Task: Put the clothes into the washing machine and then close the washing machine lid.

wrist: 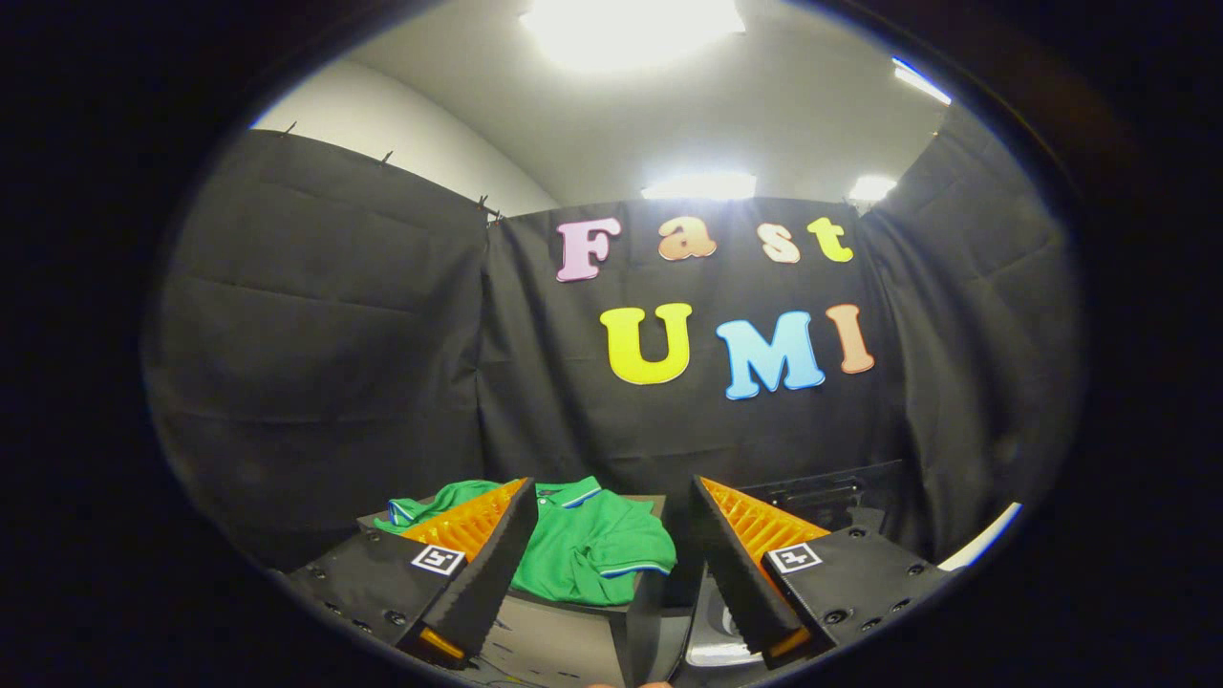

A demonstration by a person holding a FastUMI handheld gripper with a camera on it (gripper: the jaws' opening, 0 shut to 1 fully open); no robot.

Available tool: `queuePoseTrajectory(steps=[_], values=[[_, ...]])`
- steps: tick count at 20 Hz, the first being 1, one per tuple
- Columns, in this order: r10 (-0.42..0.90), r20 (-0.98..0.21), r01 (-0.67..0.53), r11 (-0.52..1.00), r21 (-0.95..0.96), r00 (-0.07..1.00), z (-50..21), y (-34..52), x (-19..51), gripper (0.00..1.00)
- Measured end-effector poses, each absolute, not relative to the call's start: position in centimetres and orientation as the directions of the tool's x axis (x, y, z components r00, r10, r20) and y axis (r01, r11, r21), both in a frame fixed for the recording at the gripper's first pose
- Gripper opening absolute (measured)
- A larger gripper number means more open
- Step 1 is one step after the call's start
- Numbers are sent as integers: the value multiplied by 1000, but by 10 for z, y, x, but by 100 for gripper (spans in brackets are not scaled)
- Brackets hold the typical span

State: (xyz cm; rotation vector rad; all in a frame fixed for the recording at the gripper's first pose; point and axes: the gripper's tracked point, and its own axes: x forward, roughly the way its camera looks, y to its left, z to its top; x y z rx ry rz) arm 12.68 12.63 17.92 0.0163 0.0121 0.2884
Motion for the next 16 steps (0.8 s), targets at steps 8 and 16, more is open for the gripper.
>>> queuePoseTrajectory(steps=[8,16], values=[[305,-145,-312,950,-28,941,164,166,190,98],[368,-354,-417,906,-73,860,120,237,223,97]])
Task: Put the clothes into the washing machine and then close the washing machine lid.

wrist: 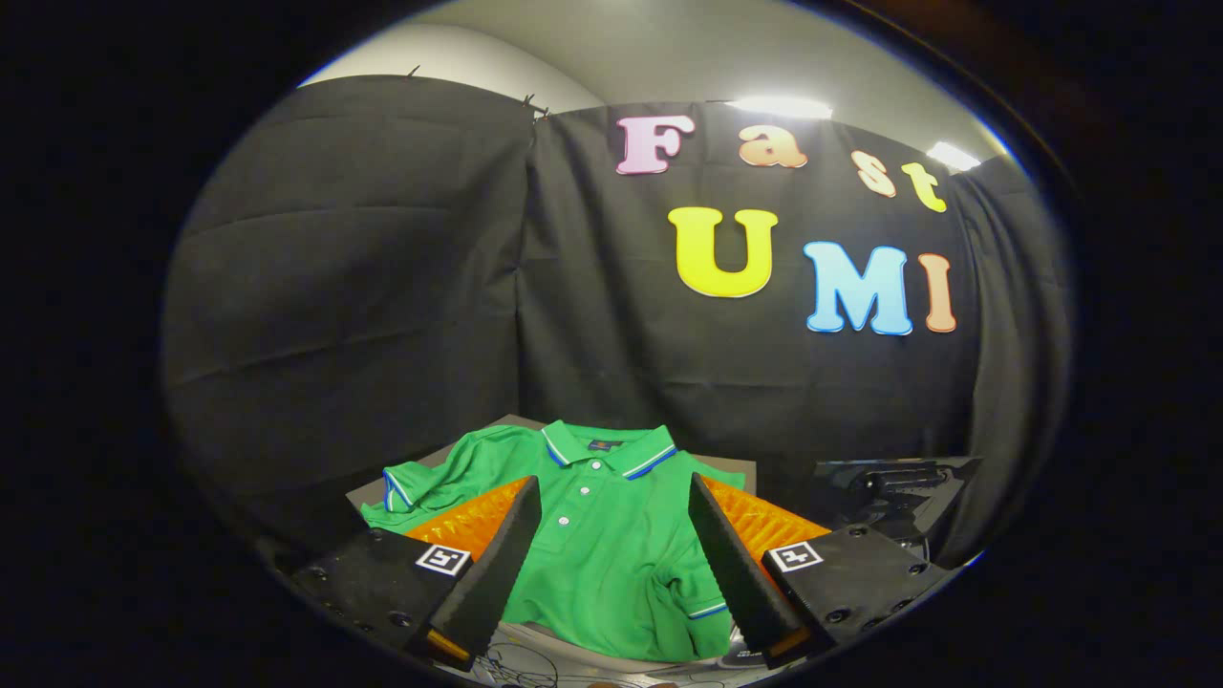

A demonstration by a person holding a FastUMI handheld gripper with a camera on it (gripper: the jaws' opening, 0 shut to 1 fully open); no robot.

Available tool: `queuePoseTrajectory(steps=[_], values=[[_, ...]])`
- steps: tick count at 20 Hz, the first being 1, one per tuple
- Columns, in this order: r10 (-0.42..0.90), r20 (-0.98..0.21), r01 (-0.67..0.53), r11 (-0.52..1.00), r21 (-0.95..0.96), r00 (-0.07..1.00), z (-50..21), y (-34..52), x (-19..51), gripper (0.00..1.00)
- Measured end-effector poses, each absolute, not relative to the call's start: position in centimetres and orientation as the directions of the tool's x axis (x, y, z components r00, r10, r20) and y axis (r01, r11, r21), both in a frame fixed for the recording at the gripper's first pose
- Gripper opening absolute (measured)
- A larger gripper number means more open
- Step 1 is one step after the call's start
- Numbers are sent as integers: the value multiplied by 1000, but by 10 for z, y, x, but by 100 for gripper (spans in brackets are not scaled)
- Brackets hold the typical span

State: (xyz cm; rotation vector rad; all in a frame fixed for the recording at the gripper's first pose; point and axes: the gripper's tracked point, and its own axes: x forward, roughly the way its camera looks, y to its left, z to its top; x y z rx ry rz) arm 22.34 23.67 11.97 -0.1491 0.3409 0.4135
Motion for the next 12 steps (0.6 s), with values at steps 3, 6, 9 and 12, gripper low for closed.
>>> queuePoseTrajectory(steps=[3,6,9,12], values=[[396,-432,-448,894,-20,810,102,261,232,99],[390,-483,-453,891,-17,784,92,276,246,98],[347,-548,-460,884,-79,761,74,284,246,99],[348,-596,-484,872,-79,724,60,291,249,99]])
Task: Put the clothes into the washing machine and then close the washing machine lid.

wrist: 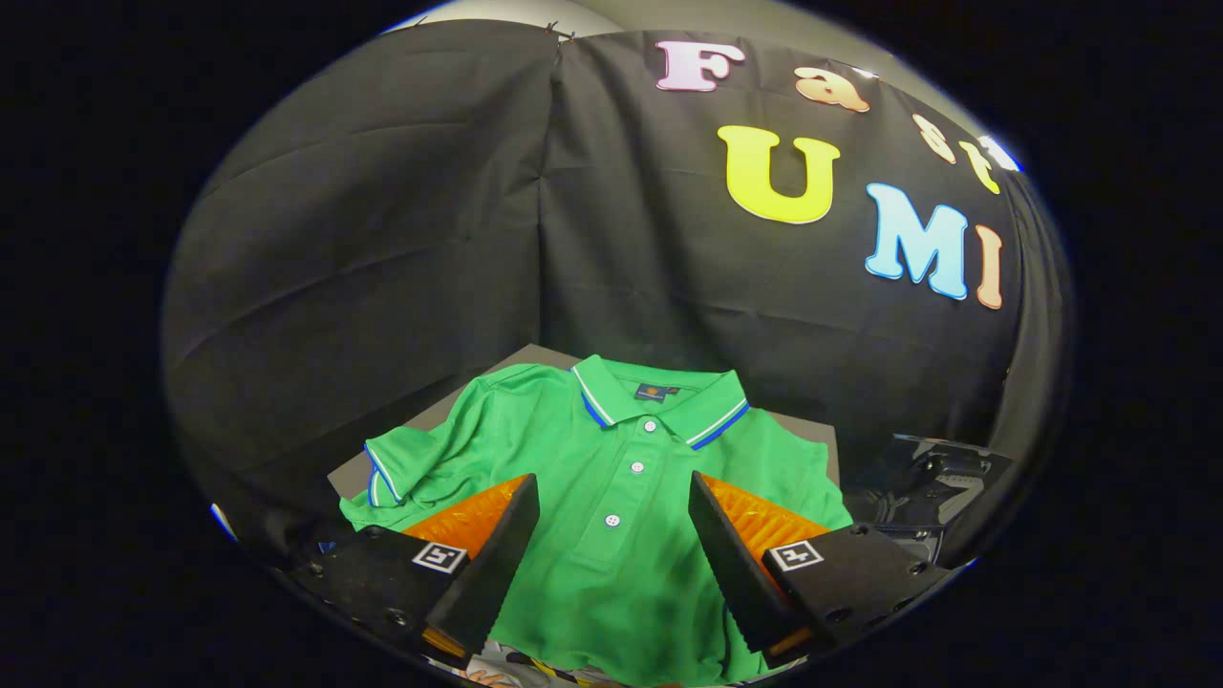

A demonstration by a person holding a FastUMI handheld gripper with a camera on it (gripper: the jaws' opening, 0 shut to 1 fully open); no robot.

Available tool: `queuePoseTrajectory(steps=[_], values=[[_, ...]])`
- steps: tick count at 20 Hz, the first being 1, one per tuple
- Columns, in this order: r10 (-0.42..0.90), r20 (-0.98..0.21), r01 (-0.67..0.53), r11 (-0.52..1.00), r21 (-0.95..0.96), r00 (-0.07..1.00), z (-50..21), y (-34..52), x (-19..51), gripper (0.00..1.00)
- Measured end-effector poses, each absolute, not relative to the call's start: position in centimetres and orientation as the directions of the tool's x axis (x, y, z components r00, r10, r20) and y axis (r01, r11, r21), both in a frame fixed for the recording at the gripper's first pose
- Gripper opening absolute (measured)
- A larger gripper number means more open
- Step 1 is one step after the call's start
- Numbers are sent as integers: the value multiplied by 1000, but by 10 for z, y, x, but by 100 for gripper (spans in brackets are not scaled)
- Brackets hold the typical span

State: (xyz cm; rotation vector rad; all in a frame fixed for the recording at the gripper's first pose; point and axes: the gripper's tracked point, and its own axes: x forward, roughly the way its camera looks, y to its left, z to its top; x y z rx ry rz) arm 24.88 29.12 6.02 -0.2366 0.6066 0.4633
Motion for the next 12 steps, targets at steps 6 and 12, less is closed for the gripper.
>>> queuePoseTrajectory(steps=[6,12], values=[[267,-665,-461,877,-133,698,29,297,253,99],[280,-724,-446,894,-44,630,17,294,256,99]])
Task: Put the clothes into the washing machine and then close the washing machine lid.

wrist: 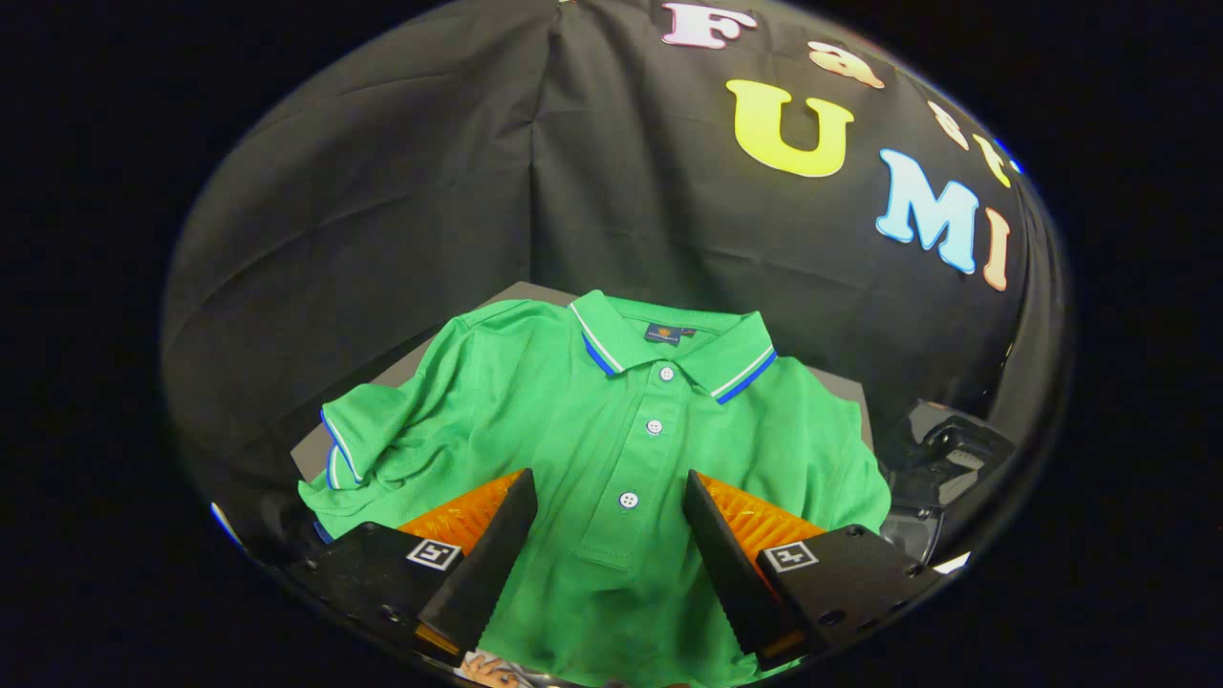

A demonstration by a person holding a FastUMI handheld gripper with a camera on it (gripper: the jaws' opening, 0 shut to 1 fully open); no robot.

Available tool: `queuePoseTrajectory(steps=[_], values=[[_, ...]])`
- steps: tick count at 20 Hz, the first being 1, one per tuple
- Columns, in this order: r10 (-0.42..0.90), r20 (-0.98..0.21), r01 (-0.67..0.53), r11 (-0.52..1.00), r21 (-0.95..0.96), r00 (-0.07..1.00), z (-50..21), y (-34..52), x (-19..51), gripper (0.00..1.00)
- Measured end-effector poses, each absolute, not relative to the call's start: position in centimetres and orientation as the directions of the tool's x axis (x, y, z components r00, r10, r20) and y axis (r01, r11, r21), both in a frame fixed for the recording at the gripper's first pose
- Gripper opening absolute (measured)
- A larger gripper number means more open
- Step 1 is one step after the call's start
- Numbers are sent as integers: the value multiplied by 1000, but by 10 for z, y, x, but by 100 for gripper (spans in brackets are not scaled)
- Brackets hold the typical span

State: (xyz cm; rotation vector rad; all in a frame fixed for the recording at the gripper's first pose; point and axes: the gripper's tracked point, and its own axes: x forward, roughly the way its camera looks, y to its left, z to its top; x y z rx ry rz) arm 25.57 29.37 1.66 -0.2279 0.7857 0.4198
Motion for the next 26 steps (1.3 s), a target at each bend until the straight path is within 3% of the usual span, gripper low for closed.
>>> queuePoseTrajectory(steps=[2,4,6,8,11,12,19,26], values=[[302,-726,-475,879,-39,619,20,299,256,95],[306,-720,-501,863,-67,623,25,298,257,78],[326,-711,-514,856,-58,623,26,305,252,77],[323,-708,-510,858,-62,629,24,304,255,14],[316,-690,-512,854,-91,651,35,302,251,14],[320,-691,-516,852,-88,648,27,305,252,2],[416,-645,-525,850,26,641,35,304,257,2],[418,-580,-519,855,-9,699,75,301,263,2]])
